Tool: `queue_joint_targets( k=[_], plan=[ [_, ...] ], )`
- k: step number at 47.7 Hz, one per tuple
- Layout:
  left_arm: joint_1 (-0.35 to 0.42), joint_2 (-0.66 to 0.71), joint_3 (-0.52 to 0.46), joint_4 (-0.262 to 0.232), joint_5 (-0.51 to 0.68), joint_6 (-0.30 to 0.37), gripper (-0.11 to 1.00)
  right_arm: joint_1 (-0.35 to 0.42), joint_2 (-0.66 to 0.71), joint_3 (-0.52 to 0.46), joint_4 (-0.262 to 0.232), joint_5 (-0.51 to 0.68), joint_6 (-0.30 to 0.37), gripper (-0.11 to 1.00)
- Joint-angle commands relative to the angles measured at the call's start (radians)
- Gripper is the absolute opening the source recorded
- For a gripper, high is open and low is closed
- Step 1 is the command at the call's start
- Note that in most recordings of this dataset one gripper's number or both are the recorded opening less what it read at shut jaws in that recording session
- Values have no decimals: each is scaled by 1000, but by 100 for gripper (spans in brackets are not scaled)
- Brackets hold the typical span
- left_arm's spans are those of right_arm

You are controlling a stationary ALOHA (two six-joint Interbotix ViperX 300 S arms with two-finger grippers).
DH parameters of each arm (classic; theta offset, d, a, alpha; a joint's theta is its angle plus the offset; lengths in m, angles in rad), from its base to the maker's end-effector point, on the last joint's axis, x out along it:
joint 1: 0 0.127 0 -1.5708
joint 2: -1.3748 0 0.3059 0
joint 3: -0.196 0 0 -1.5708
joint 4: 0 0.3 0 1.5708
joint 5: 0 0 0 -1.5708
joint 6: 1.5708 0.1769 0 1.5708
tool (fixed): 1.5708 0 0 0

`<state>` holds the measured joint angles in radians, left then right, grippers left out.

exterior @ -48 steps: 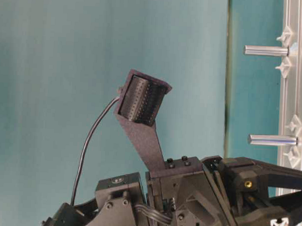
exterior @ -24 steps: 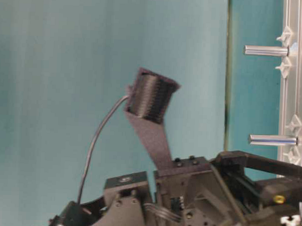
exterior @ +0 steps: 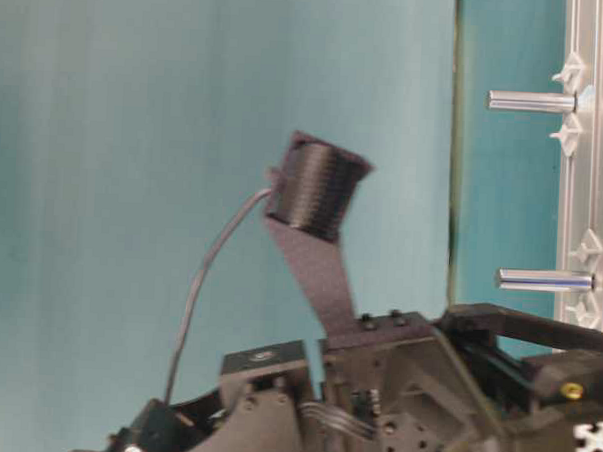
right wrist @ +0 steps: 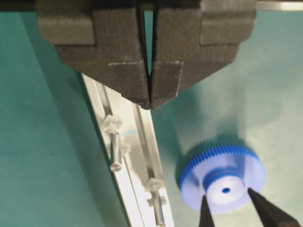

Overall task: Find the location of the shaft and insert the large gear.
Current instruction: 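Lower the left gripper and close it on the gear hub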

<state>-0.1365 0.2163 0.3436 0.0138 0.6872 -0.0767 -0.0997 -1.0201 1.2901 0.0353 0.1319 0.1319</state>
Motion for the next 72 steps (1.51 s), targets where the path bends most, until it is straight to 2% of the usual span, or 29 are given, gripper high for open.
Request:
queue_joint_targets(
  k=[1,72],
  plan=[
    [-5,-15,-21,3,-9,0,93,-2,3,-9,-2,-5,9,-1],
    [9,21,-17,5,-29,-3,93,-2,-9,-5,-2,17,23,-1]
  ],
)
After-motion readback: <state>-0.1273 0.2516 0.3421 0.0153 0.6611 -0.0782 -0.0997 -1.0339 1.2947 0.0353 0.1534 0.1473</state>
